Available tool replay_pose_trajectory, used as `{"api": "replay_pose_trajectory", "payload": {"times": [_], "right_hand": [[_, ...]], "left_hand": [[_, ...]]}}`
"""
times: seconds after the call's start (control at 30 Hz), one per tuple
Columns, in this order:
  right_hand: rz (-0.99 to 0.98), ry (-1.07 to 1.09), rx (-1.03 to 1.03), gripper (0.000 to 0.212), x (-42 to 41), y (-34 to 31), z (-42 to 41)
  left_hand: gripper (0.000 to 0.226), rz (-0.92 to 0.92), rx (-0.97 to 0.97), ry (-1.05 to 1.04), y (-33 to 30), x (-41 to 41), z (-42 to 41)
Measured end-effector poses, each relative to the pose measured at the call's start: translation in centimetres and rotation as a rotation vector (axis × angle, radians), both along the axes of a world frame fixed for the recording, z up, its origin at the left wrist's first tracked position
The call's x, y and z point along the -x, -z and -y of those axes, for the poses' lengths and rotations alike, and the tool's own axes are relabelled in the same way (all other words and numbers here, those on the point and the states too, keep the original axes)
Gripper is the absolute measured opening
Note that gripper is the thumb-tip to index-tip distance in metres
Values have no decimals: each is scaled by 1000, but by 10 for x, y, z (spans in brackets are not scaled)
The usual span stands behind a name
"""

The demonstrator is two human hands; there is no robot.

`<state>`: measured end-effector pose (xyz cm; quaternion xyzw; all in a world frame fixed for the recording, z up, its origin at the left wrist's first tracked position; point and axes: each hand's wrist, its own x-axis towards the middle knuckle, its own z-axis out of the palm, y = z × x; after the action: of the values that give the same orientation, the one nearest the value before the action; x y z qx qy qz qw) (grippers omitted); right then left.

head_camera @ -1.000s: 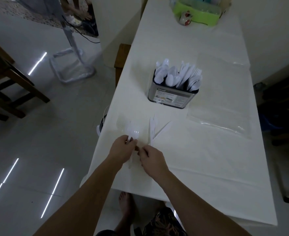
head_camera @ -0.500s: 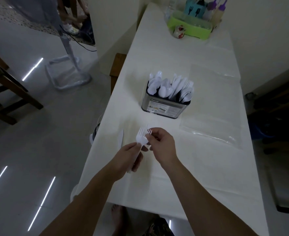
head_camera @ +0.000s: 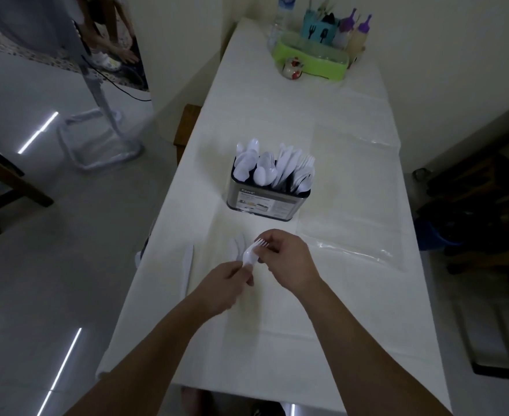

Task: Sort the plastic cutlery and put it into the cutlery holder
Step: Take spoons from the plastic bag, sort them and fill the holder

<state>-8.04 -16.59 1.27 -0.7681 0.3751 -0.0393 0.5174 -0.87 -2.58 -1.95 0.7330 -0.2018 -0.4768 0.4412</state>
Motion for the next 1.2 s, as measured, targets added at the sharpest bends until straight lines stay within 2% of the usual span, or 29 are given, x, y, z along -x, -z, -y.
{"api": "replay_pose_trajectory", "payload": {"times": [0.1,0.2,0.3,0.37,0.47,0.63,0.8,1.1,1.2], "right_hand": [[42,27,134,30,-5,-18,22],[74,61,296,20,-9,-42,46],[135,189,454,12,-7,-69,74],[172,279,584,10,-2,-87,90],[201,364,739,12,2,-102,105],[160,266,902,17,-12,-93,114],[76,123,923,16,-29,-72,117],[-235,-47,807,17,-45,-33,125],[-260,-59,804,16,-47,-31,124]], "left_hand": [[37,289,5,24,-8,-7,26],[33,474,65,-2,-16,-18,54],[16,619,117,-92,-22,-26,80],[27,732,153,-139,-22,-28,93],[41,908,182,-59,-18,-28,106],[51,1151,39,145,-2,-25,115],[59,1227,-29,199,-2,-23,115],[62,1157,-49,238,-8,-24,116],[56,1107,26,246,-9,-29,113]]}}
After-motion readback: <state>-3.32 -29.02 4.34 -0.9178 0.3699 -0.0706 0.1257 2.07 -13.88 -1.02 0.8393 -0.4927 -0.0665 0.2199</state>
